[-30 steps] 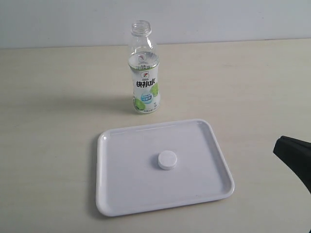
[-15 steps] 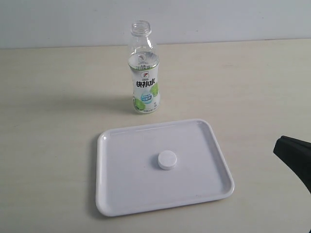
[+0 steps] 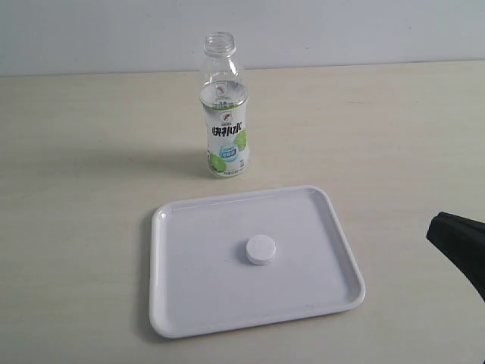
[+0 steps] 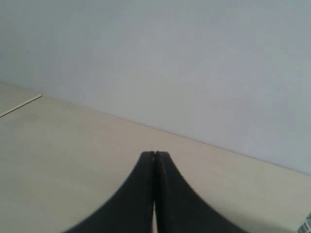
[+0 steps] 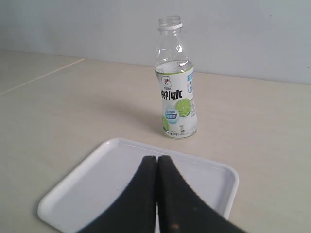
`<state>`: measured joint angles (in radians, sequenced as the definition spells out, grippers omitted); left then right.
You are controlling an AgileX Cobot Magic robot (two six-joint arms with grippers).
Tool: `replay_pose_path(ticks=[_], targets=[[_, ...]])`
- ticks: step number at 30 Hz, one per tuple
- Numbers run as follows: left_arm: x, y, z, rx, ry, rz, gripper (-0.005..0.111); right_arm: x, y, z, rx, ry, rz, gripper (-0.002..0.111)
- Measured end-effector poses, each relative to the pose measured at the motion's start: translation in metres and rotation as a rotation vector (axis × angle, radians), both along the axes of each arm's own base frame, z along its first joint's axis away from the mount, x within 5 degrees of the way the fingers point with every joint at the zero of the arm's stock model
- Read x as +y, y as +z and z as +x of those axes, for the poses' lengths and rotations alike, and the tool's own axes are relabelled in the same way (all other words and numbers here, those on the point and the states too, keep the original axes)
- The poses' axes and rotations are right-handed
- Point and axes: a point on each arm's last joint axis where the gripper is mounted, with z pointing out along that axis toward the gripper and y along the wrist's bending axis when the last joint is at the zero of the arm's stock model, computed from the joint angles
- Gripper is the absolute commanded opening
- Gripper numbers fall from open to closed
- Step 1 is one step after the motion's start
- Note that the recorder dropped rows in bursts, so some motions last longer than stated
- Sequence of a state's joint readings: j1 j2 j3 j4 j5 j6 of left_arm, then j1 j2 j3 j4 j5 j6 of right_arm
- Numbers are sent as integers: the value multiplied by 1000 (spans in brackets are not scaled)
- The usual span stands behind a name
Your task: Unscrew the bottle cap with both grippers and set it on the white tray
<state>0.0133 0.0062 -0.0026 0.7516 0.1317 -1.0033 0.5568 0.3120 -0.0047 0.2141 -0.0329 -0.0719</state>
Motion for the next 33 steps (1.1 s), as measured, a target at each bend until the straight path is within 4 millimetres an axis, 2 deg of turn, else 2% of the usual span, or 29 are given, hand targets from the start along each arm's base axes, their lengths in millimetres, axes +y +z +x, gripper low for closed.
replay_pose_path(ticks=[5, 11, 19, 33], targets=[[0, 0, 0, 0, 0, 2, 0, -8, 5, -4, -72, -60, 14, 0], [0, 0, 0, 0, 1, 8, 0, -24, 10, -14, -221, -216, -72, 0], [1, 0, 0, 2, 5, 45, 0, -35, 12, -14, -244, -411, -90, 0], [1, 0, 0, 2, 6, 52, 0, -37, 14, -13, -253, -436, -55, 0]])
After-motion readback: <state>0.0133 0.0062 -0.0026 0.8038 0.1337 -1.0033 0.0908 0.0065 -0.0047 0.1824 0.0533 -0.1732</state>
